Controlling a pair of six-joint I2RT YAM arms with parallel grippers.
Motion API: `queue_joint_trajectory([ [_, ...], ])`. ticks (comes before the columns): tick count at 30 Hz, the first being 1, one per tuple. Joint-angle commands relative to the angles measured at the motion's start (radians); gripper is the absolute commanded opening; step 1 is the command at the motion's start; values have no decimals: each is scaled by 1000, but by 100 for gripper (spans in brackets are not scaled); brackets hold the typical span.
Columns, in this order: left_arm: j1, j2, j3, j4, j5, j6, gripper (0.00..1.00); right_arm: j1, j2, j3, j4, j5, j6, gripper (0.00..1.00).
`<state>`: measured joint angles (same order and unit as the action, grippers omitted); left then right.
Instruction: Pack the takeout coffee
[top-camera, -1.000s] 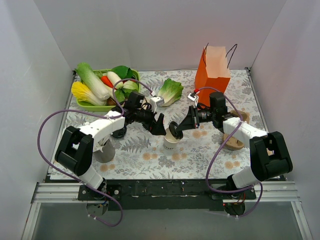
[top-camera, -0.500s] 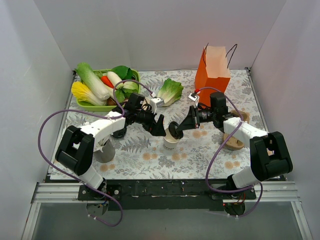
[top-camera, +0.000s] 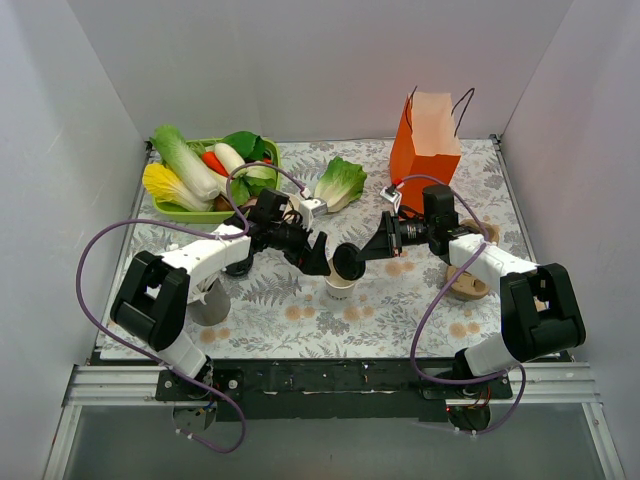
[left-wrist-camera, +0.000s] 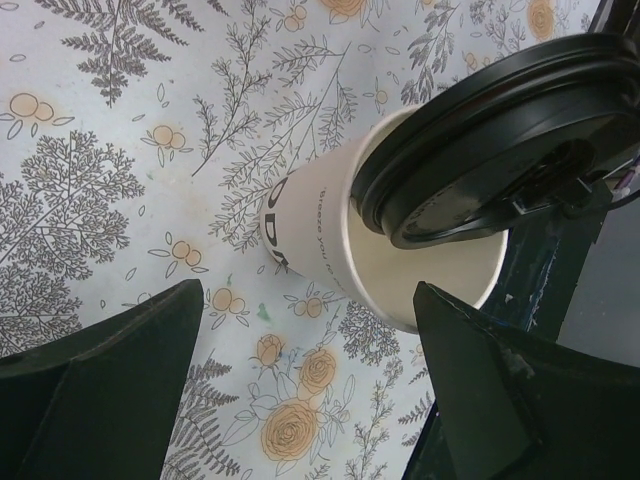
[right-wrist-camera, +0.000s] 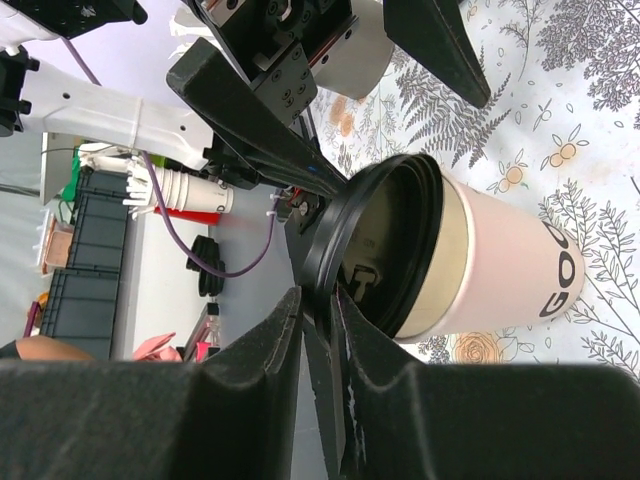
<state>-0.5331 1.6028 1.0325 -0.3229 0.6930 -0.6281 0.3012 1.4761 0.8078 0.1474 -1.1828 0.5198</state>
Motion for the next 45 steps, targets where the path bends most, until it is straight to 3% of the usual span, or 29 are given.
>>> queue_joint_trajectory([
  [1, -2, -37, -12, 1, 26, 13, 86, -5, -22, 34, -31, 8, -30, 24],
  [25, -2, -70, -3, -5, 146, 1, 88, -7, -16, 41, -77, 35, -60, 31],
  [45, -2, -69, 5, 7, 137, -16, 89, -14, 3, 47, -115, 75, -90, 35],
])
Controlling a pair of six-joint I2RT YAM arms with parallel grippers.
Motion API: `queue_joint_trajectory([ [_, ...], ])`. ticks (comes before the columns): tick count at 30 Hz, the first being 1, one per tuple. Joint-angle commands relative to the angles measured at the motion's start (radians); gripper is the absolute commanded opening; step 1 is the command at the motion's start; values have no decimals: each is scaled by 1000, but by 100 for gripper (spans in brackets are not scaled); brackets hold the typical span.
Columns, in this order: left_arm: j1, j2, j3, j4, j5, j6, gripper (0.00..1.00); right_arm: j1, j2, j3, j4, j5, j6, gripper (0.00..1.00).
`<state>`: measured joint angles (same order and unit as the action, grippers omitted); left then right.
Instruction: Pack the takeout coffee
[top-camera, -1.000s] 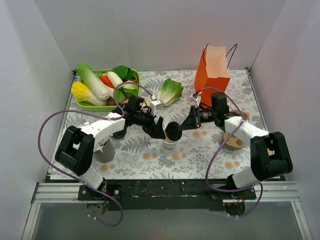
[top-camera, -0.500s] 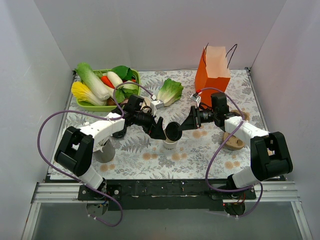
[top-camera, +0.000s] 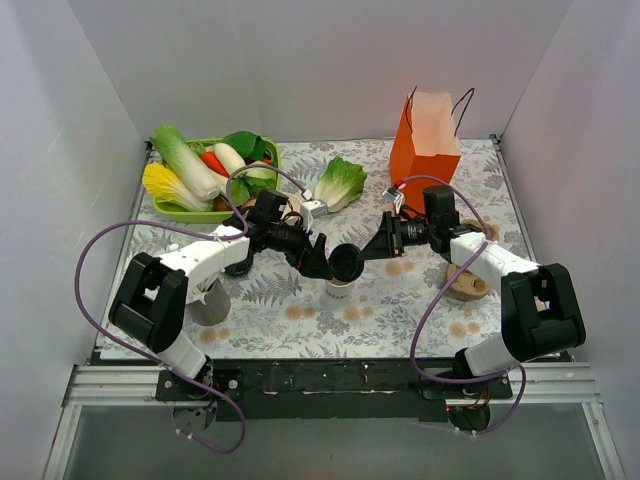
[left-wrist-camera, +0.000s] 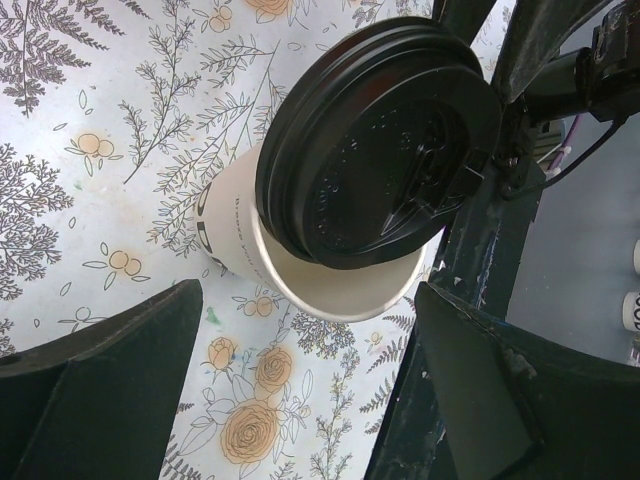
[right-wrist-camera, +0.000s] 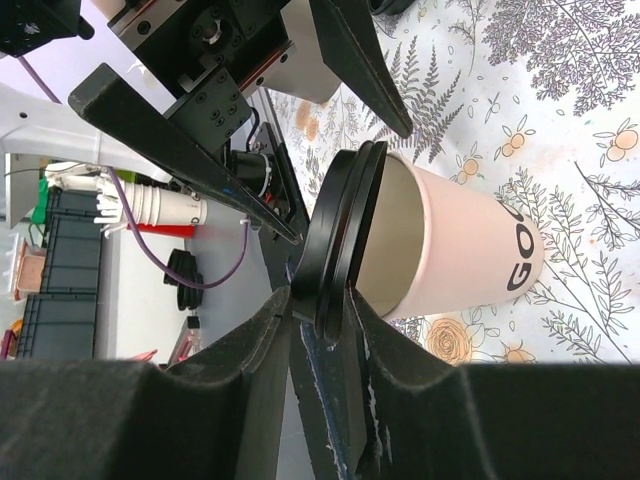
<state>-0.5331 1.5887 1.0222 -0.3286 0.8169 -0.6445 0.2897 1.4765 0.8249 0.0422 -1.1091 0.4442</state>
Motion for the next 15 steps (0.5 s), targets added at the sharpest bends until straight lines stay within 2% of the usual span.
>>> queue_joint_trajectory([
  [1, -4, -55, 15, 13, 8, -1, 88, -3, 1, 29, -10, 3, -18, 34],
  [15, -2, -52, 26, 34, 1, -23, 89, -3, 7, 25, -34, 43, -41, 37],
])
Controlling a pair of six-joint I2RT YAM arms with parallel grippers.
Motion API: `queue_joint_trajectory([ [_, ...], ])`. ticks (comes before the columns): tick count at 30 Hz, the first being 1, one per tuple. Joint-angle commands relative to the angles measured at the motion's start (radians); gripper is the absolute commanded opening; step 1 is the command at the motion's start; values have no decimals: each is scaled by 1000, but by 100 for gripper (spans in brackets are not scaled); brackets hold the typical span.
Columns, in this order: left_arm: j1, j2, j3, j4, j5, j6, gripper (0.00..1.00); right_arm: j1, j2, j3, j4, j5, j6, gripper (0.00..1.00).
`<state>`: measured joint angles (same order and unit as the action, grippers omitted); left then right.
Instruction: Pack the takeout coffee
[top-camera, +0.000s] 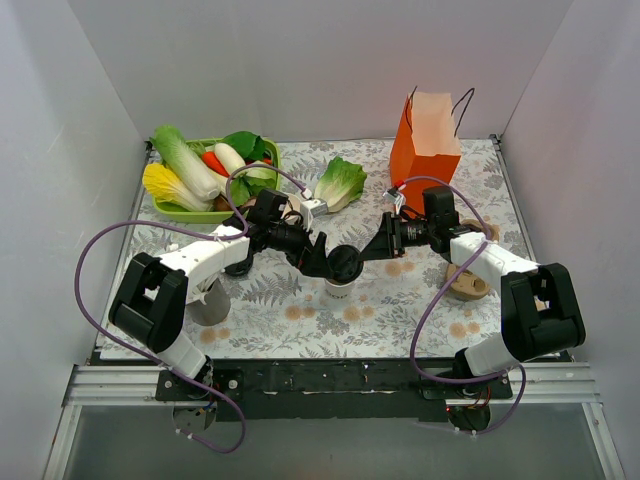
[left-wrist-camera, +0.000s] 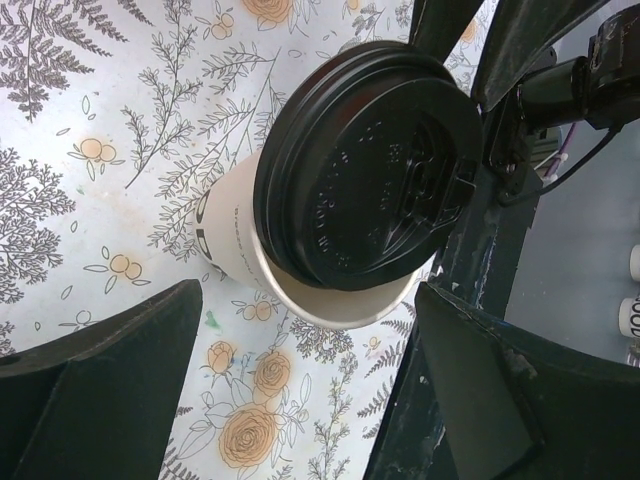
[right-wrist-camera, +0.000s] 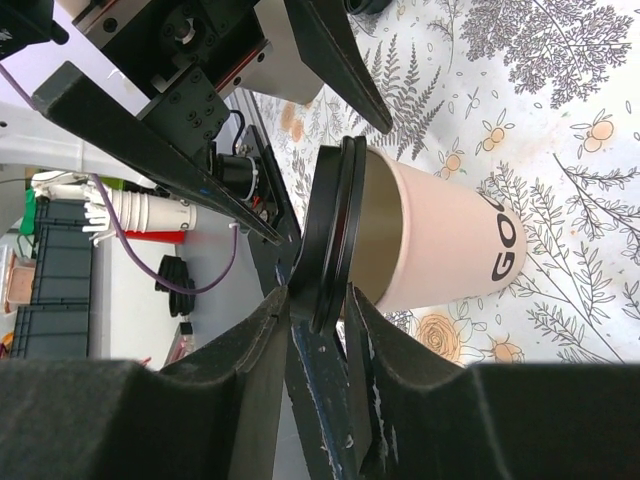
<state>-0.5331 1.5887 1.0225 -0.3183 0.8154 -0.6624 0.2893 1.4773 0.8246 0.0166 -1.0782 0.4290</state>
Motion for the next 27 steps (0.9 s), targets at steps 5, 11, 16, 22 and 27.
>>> queue_joint_trajectory([
  [5, -2, -50, 25, 30, 4, -11, 89, -2, 11, 27, -15, 26, -35, 38],
  [11, -2, -45, 24, 38, 13, -17, 89, -2, 15, 24, -15, 29, -42, 40],
  [16, -2, -47, 22, 38, 24, -20, 88, -2, 21, 21, -43, 44, -55, 41],
  [22, -2, -44, 21, 41, 27, -29, 88, -2, 34, 16, -41, 52, -64, 42],
  [27, -2, -42, 24, 47, 33, -42, 88, -3, 41, 21, -59, 55, -75, 42],
])
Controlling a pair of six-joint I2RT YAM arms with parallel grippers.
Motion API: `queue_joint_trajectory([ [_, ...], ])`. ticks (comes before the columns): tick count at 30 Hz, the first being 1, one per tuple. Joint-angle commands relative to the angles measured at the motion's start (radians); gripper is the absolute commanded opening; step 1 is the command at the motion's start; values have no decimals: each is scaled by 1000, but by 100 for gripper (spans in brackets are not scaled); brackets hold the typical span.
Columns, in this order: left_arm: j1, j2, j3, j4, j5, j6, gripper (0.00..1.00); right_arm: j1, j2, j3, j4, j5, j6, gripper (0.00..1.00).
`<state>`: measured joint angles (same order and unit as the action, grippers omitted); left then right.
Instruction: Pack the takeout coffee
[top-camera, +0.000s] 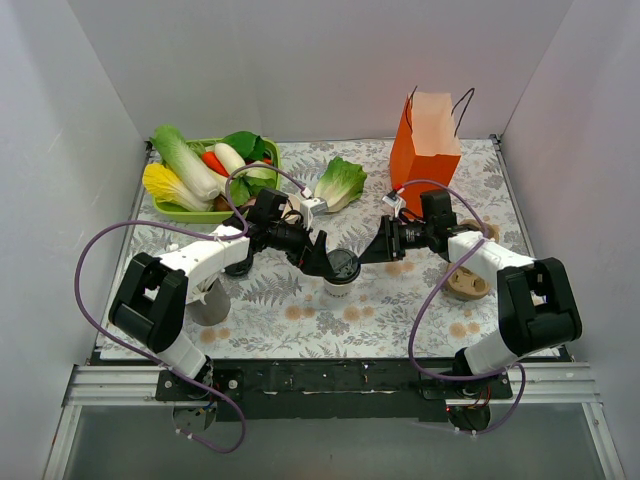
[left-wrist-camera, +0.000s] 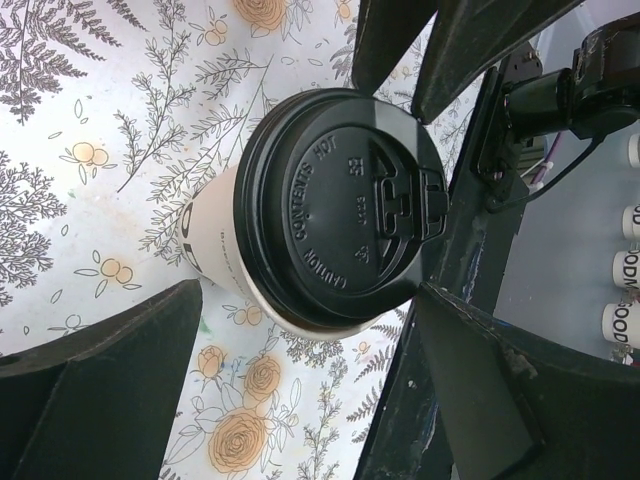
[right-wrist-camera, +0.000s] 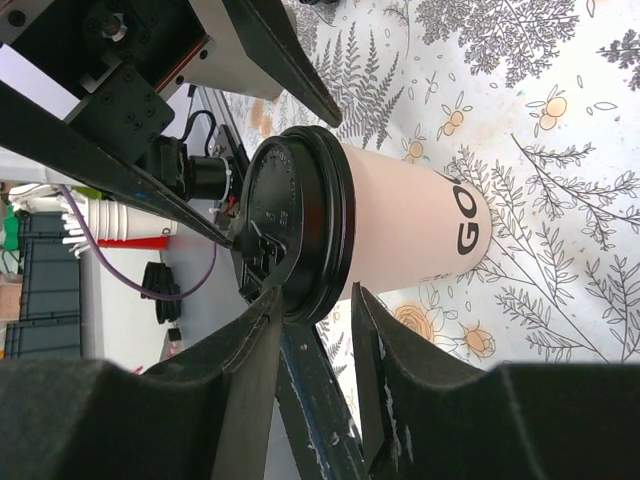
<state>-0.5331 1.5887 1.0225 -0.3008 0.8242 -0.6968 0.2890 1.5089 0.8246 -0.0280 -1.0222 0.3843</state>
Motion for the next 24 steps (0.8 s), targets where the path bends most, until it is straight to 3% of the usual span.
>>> queue_joint_trajectory([
  [1, -2, -42, 24, 29, 26, -7, 88, -4, 10, 21, -16, 1, -32, 42],
  [19, -1, -49, 22, 29, 41, -12, 89, 4, 19, 28, -47, 25, -65, 42],
  [24, -1, -62, 27, 34, 0, -27, 93, 16, 2, 18, -66, 48, -85, 42],
])
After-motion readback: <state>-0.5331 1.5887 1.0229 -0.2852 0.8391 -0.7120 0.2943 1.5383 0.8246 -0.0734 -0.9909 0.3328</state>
